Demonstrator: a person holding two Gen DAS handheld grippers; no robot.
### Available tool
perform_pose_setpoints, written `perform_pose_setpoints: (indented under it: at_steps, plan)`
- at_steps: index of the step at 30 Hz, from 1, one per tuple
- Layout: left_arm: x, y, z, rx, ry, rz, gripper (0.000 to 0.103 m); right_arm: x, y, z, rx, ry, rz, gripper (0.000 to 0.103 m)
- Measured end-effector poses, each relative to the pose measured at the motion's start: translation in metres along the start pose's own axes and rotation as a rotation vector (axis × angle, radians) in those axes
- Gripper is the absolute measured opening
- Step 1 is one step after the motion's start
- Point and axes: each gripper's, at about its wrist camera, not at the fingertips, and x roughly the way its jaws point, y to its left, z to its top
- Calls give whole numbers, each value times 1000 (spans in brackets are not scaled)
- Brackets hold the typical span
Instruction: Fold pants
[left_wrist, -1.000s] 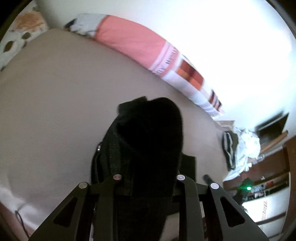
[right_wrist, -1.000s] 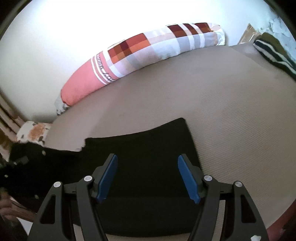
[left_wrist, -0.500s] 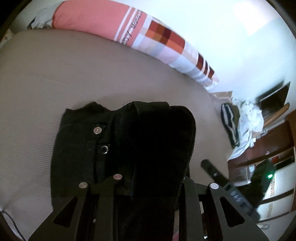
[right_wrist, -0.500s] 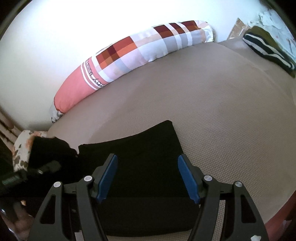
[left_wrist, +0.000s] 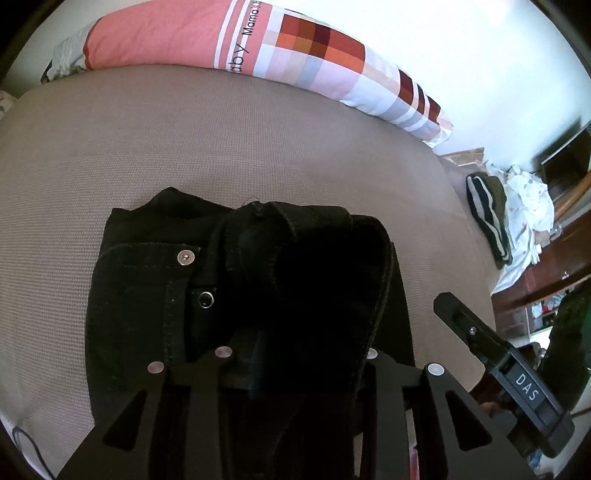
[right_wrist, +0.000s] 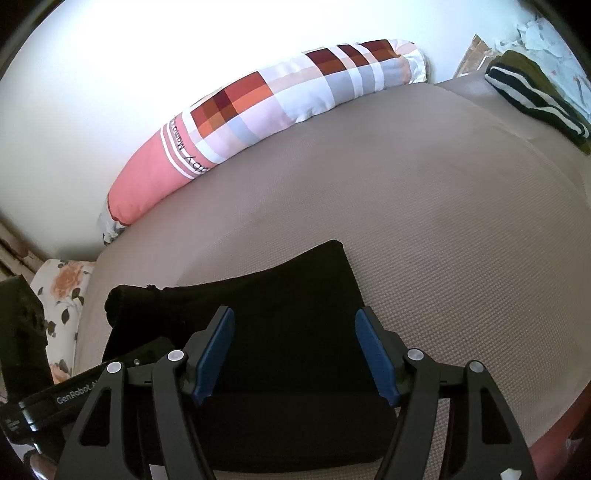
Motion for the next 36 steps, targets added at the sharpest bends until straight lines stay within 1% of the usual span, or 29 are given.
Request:
perform_pose_setpoints:
  at_steps: [1, 2, 3, 5, 7, 9, 13, 15, 17, 19, 21, 22, 23, 28, 33, 36]
  plan:
    - [0, 0, 0, -2, 1, -6, 34, 0, 0, 0, 0, 0, 2, 66]
    - [-1, 1, 0, -9, 1, -20, 41, 0, 0, 0, 0, 0, 4, 66]
    - [-1, 1, 1, -16, 4, -42, 52, 0, 0, -1, 0, -1, 3, 66]
    - [-1, 1, 0, -46, 21, -116, 59, 0, 0, -1, -5, -1, 1, 66]
    - [-4, -2, -1, -40, 15, -124, 59, 0, -1, -2, -5, 1, 1, 66]
    - [-10, -5, -2, -18, -9, -119, 59, 1, 0, -2, -4, 1, 1, 66]
    - [-24, 2, -4, -15, -38, -104, 60, 1, -1, -3, -7, 4, 1, 66]
    - [-30, 10, -5, -20, -60, -69, 61, 3, -1, -4, -10, 13, 6, 66]
    - [-37, 21, -8, -16, -87, -11, 61, 7, -2, -6, -8, 34, 27, 66]
    - [-44, 34, -12, -8, -116, 58, 61, 10, -3, -7, 4, 60, 67, 66]
    - [-50, 49, -18, -6, -137, 121, 62, 15, -4, -8, 16, 103, 130, 66]
    - [-52, 56, -20, -11, -141, 138, 62, 19, -4, -9, 22, 129, 163, 66]
    - [-53, 64, -23, -22, -143, 151, 63, 23, -4, -11, 32, 159, 194, 66]
    - [-57, 99, -37, -92, -134, 198, 63, 34, -1, -19, 55, 240, 287, 66]
    - [-54, 115, -52, -121, -120, 231, 64, 49, 0, -25, 81, 307, 311, 66]
    - [-50, 123, -59, -139, -100, 217, 64, 58, -5, -25, 98, 346, 318, 66]
